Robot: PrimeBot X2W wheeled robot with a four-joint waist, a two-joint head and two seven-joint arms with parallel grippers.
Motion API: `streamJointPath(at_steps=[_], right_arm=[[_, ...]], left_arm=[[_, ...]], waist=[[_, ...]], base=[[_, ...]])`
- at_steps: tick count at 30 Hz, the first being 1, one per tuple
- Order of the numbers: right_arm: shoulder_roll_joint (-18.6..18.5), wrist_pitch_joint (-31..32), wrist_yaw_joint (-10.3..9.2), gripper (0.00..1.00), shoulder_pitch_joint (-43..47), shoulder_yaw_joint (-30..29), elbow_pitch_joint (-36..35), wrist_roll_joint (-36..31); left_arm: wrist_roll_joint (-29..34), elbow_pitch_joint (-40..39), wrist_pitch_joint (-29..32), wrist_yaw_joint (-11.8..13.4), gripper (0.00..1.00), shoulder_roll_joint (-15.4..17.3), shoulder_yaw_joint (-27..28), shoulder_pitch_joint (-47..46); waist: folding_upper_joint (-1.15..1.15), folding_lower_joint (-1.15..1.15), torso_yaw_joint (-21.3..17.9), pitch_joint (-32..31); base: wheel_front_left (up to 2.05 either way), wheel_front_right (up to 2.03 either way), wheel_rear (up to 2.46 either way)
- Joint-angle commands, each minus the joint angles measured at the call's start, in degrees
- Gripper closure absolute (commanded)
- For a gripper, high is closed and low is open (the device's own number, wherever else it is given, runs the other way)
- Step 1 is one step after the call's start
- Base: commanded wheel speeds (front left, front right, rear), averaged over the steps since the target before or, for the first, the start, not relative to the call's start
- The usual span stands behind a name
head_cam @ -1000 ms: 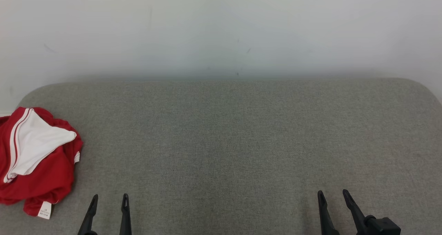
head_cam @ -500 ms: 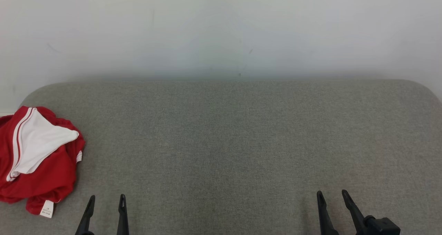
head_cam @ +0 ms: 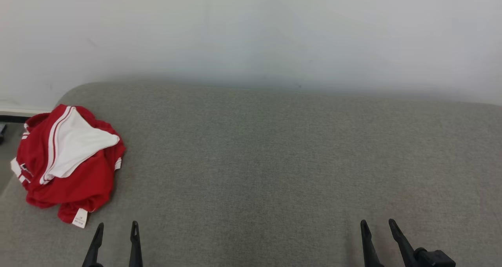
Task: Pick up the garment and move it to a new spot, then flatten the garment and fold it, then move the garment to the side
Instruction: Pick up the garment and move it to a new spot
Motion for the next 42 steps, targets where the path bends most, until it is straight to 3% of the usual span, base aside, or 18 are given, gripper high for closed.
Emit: streamJointPath(at_steps=[1, 25, 42], right_arm=[[-0.07, -0.25, 0.19, 0.00, 0.33, 0.19, 0.09, 0.10], [-0.07, -0.15, 0.19, 0.00, 0.81, 1.54, 0.00, 1.22], [-0.07, -0.15, 0.19, 0.00, -1.52, 3.72, 0.62, 0.01]], left_arm=[[0.18, 0.09, -0.22, 0.14, 0.00, -0.03, 0.29, 0.15], [0.61, 1.47, -0.22, 1.74, 0.00, -0.03, 3.62, 0.57], [-0.52, 0.58, -0.22, 3.80, 0.00, -0.04, 5.26, 1.42]], waist=[[0.00, 0.00, 2.20, -0.10], [0.00, 0.00, 20.68, -1.11], [0.00, 0.00, 23.15, 0.27]], base=[[0.00, 0.00, 0.00], [0.00, 0.00, 0.00], [0.00, 0.00, 0.00]])
